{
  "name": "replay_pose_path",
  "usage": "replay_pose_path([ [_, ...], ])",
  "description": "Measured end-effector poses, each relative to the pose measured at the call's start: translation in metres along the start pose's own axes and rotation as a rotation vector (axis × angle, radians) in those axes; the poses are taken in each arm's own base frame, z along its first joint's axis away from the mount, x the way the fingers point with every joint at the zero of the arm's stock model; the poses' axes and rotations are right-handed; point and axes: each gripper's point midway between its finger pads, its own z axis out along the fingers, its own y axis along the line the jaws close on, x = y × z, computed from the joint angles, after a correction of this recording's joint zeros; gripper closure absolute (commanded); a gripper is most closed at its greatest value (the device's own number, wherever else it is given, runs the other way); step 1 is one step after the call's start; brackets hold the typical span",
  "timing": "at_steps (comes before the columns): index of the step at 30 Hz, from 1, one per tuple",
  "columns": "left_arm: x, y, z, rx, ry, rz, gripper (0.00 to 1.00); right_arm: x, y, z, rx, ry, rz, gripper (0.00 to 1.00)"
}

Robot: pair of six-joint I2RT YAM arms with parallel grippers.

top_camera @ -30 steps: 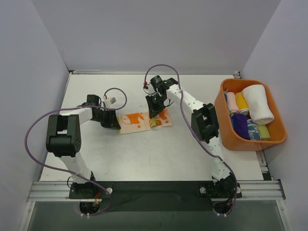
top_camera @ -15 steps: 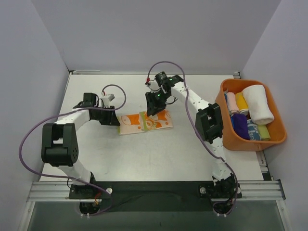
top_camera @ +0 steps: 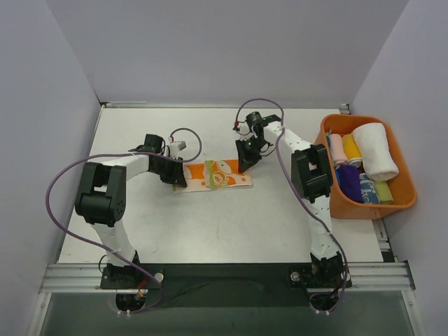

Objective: Roll the towels
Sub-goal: Fold the towel, then roll the towel

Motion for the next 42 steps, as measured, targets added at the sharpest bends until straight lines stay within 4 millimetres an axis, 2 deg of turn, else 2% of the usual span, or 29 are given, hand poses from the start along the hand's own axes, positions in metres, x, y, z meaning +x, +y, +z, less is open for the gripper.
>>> replay_pose_path([
  [3,-0.016,0.006,0.004,-0.015,-0.012,0.016,0.74,0.035,0.004,0.021,-0.025,0.093,0.021,1.0],
  [6,-0.035,0.014,0.009,-0.026,-0.026,0.039,0.74,0.05,0.015,0.021,-0.051,0.103,0.019,1.0],
  [8,-0.049,0.022,0.011,-0.028,-0.035,0.047,0.7,0.071,0.024,0.018,-0.076,0.127,0.021,0.97],
  [10,-0.066,0.029,0.01,-0.015,-0.058,0.06,0.63,0.097,0.04,0.016,-0.121,0.178,0.024,0.91],
  [12,-0.078,0.035,0.006,-0.008,-0.079,0.073,0.58,0.12,0.067,0.012,-0.203,0.231,0.024,0.88],
  [13,-0.081,0.037,0.003,-0.002,-0.086,0.08,0.55,0.125,0.078,0.008,-0.237,0.242,0.021,0.88],
  [15,-0.083,0.035,-0.003,0.017,-0.096,0.096,0.53,0.126,0.098,-0.001,-0.287,0.233,-0.004,0.87],
  [17,-0.084,0.028,-0.009,0.039,-0.1,0.113,0.52,0.119,0.106,-0.015,-0.306,0.191,-0.024,0.87],
  [19,-0.081,0.015,-0.014,0.059,-0.105,0.142,0.51,0.108,0.101,-0.028,-0.297,0.135,-0.03,0.87],
  [22,-0.076,-0.01,-0.02,0.083,-0.112,0.19,0.49,0.09,0.077,-0.035,-0.246,0.066,-0.012,0.87],
  [27,-0.064,-0.04,-0.013,0.114,-0.098,0.25,0.48,0.079,0.036,-0.022,-0.134,0.03,0.005,0.86],
  [33,-0.058,-0.051,0.007,0.119,-0.067,0.265,0.49,0.087,0.019,0.011,-0.087,0.087,0.012,0.89],
  [36,-0.053,-0.051,0.022,0.118,-0.036,0.251,0.55,0.089,0.023,0.015,-0.099,0.096,0.017,0.89],
  [37,-0.051,-0.05,0.028,0.114,-0.022,0.239,0.61,0.09,0.024,0.016,-0.103,0.095,0.018,0.89],
  [40,-0.046,-0.038,0.042,0.088,0.008,0.195,0.7,0.098,0.033,0.017,-0.121,0.096,0.023,0.89],
  [42,-0.053,-0.033,0.042,0.069,-0.002,0.186,0.73,0.109,0.042,0.018,-0.141,0.109,0.021,0.89],
])
